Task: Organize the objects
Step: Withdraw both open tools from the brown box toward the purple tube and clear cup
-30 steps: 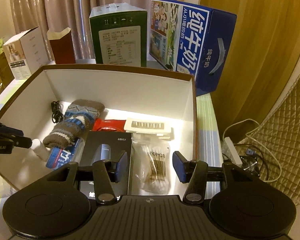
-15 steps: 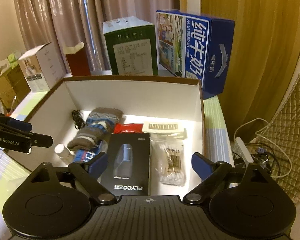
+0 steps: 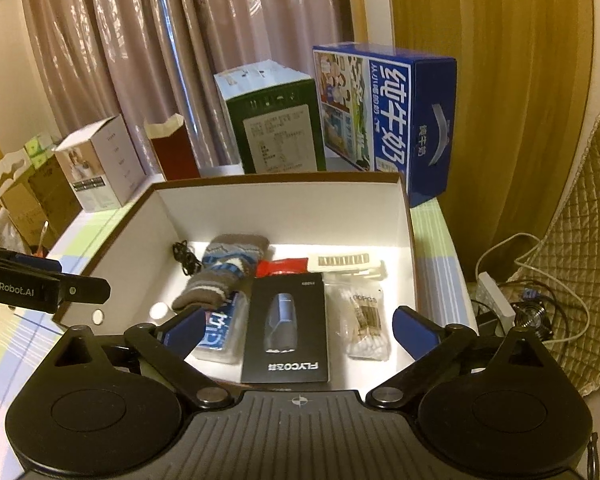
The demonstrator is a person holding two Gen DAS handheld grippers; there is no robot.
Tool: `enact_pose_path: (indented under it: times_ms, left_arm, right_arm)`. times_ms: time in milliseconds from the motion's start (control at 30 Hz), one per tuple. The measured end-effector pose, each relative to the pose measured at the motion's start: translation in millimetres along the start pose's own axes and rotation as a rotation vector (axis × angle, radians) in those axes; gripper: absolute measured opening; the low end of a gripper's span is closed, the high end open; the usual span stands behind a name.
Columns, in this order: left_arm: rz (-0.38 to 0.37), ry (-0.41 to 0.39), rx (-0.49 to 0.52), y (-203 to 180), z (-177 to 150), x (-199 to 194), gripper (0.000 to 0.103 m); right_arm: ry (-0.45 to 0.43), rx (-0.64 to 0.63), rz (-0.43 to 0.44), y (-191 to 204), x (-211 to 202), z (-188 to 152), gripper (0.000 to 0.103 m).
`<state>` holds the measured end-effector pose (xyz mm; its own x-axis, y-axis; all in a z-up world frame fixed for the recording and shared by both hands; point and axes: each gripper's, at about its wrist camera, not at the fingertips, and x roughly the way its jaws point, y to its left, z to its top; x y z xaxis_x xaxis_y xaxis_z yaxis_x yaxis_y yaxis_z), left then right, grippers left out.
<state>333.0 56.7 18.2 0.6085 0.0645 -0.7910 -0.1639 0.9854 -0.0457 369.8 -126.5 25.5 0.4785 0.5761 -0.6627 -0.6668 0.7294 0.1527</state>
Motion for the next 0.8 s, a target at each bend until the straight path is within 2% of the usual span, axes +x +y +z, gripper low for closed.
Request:
enact_pose_path:
  times_ms: [333,800]
  left_arm:
    - [-0.017,-0.037,0.002,-6.4,-19.7,-35.8,0.091]
    - [-0.031,-0.038,-0.026,-2.9,-59.4,-70.8,0.091]
  right_arm:
    - [-0.034,0.013,0.025,14.2,-30.3,-7.8,0.099]
    - [-0.041,0.005,0.052,33.7,-63.3,-34.4,0.100]
